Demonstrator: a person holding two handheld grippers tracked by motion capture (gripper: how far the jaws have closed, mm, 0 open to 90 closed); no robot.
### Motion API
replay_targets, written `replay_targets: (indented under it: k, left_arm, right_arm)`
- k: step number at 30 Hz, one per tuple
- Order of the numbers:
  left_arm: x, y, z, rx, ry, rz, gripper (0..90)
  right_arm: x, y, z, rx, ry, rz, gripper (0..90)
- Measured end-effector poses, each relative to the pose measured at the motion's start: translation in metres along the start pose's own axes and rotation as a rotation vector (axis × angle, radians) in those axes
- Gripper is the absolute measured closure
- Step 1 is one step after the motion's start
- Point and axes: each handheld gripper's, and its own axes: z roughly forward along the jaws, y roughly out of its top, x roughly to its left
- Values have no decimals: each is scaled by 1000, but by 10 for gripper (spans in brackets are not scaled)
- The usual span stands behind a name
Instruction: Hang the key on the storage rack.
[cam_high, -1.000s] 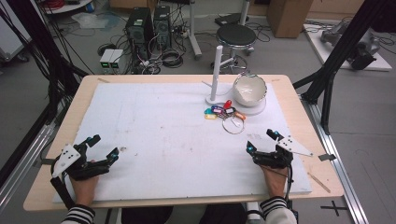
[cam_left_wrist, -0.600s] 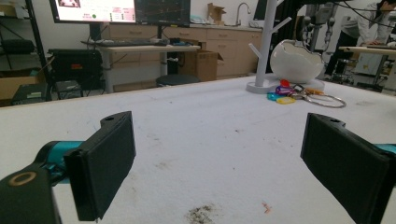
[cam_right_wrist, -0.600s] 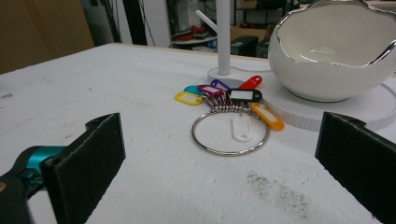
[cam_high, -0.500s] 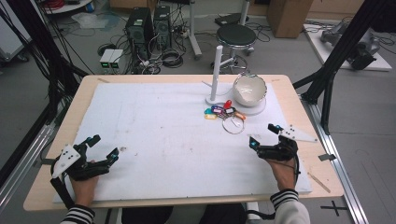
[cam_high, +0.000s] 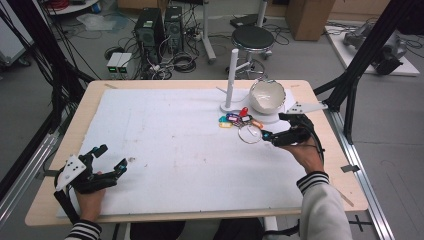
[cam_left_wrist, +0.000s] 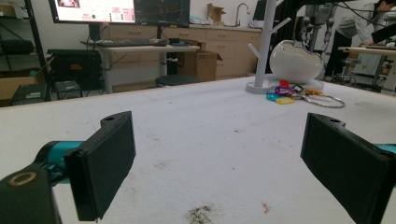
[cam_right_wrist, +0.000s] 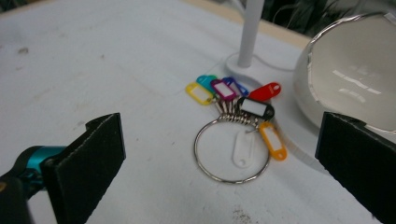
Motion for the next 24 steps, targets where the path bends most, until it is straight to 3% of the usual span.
replay_targets:
  k: [8,15,24]
  left_arm:
    - [0,0,0,-1,1,0,106]
    - [0,0,0,0,2,1,106]
    - [0,0,0,0,2,-1,106]
  right_arm:
    - [-2,30,27,173,68,-50,11]
    - [-2,49,46,286,91,-88,11]
    - [1,62,71,401,132,-176,46]
